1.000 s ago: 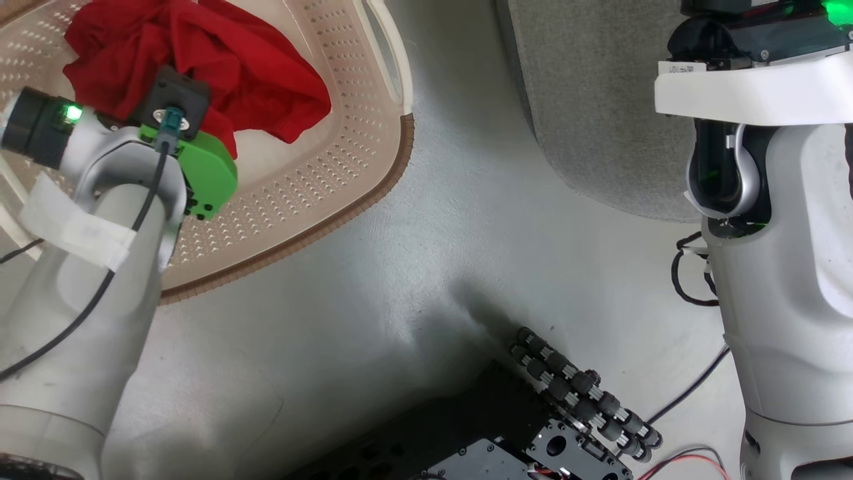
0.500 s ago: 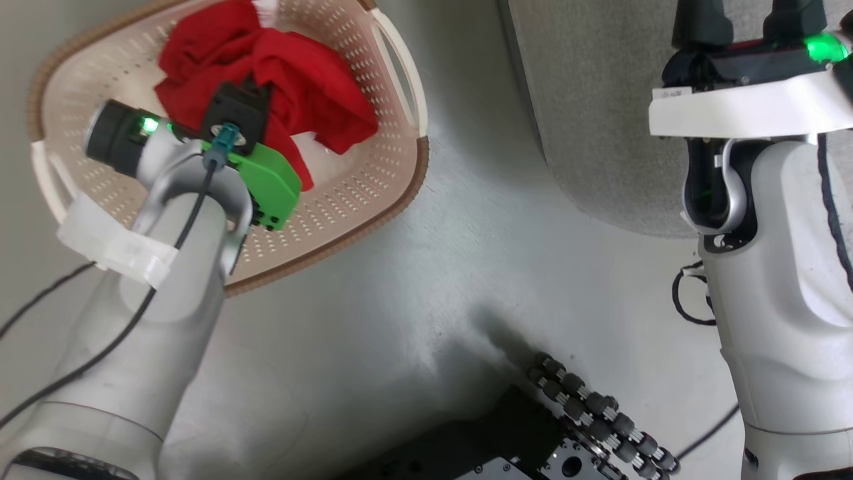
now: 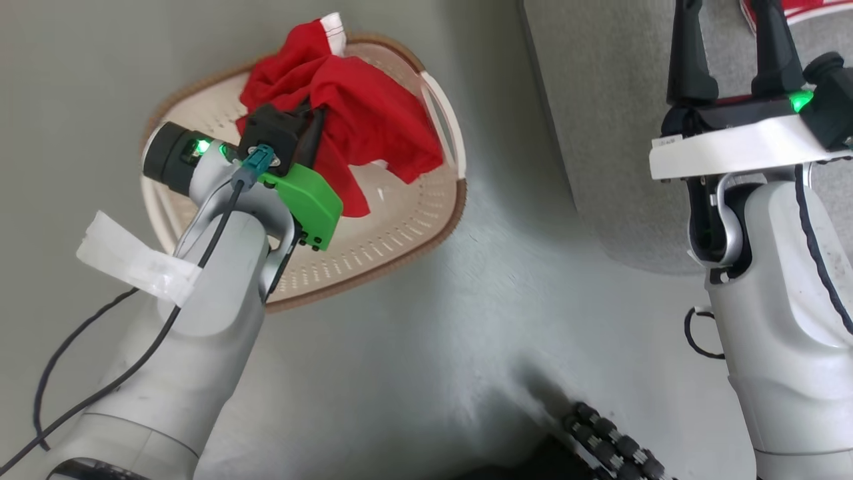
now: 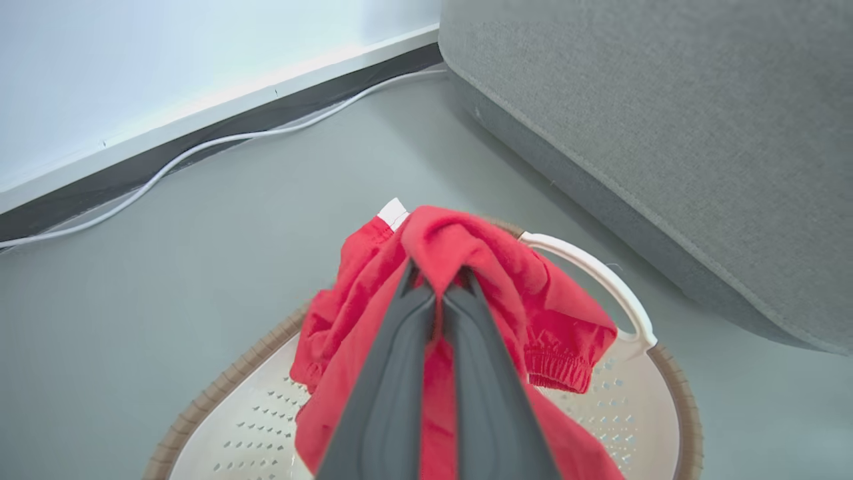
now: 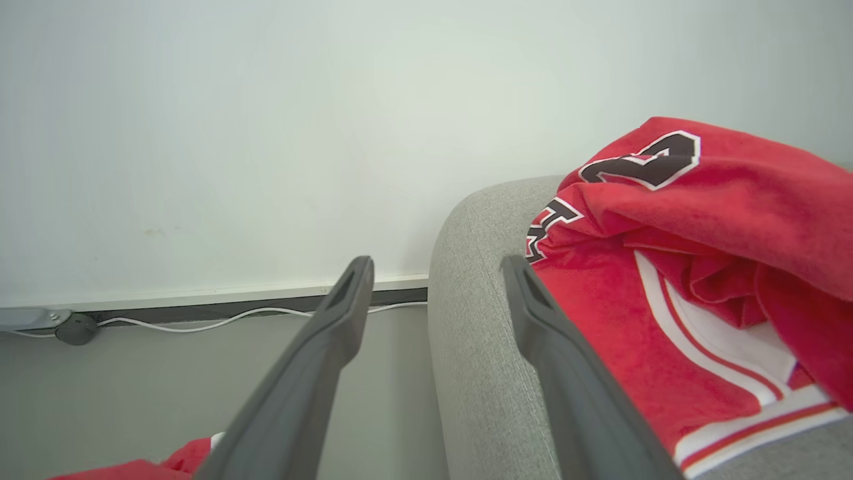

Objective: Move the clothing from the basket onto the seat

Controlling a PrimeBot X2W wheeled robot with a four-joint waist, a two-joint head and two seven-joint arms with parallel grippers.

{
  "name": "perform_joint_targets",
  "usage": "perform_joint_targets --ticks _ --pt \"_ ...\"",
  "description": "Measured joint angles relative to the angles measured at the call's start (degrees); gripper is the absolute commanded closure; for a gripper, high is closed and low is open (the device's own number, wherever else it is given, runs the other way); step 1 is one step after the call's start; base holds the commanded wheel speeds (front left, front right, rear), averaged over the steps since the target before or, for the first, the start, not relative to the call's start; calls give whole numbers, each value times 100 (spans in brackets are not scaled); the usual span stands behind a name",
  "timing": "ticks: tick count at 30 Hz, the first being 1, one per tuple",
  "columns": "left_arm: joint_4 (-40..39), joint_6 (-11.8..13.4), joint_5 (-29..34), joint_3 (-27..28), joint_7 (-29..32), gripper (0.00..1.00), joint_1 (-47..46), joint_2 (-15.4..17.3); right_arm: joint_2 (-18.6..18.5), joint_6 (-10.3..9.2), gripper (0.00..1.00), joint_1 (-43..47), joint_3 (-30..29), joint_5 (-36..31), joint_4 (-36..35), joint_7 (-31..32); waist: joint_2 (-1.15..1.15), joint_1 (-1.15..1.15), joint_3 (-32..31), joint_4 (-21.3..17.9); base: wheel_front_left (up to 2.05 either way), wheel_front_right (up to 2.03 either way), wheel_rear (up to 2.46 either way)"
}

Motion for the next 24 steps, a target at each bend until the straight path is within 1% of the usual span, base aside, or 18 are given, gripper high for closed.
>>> perform_joint_targets --ticks 8,13,18,19,24 --pt "-100 -140 -281 -40 -43 100 62 -57 -59 60 0 238 -75 -58 186 1 0 0 -626 339 0 0 0" --pt "-110 -176 -403 -53 -43 100 230 -67 -41 133 0 437 -75 -58 347 1 0 0 -1035 535 0 0 0" --pt "-166 -204 -661 -27 -43 100 296 -83 -29 159 0 710 -80 -58 511 1 0 0 -1449 717 0 0 0" --pt "-166 -204 -661 -27 -43 100 296 -83 -29 159 0 710 -80 -58 511 1 0 0 -1449 717 0 0 0" --pt "-193 -241 -716 -54 -42 100 428 -91 -29 188 0 959 -87 -58 660 1 0 0 -1865 888 0 0 0"
